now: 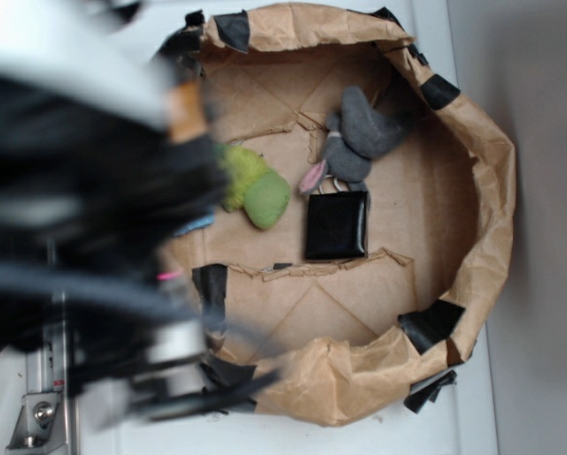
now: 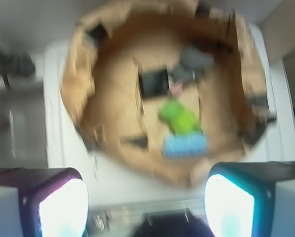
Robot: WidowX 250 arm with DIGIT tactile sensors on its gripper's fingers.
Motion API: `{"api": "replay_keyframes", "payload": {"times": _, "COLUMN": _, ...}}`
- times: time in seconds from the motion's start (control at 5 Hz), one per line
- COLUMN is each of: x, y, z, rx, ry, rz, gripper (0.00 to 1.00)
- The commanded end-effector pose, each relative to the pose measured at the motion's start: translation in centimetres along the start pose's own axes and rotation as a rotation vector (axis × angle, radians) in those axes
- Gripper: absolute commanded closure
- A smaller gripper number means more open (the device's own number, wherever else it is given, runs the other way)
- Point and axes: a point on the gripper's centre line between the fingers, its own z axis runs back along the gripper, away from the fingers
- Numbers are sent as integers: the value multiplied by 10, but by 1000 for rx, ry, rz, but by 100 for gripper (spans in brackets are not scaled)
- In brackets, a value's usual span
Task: Grab the black box.
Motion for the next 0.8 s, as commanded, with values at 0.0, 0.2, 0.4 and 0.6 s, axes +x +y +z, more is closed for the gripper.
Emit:
{"api": "replay_keyframes", "payload": {"times": 0.0, "x": 48, "y": 10, "z": -25, "rx": -12, "ry": -106, "rz": -22, "gripper": 0}}
{"api": "replay_keyframes", "payload": {"times": 0.2, "x": 48, "y": 10, "z": -25, "rx": -12, "ry": -106, "rz": -22, "gripper": 0}}
{"api": "replay_keyframes", "payload": {"times": 0.4, "x": 48, "y": 10, "z": -25, "rx": -12, "ry": -106, "rz": -22, "gripper": 0}}
{"api": "replay_keyframes", "payload": {"times": 0.6, "x": 48, "y": 13, "z": -74, "rx": -7, "ry": -83, "rz": -43, "gripper": 0}}
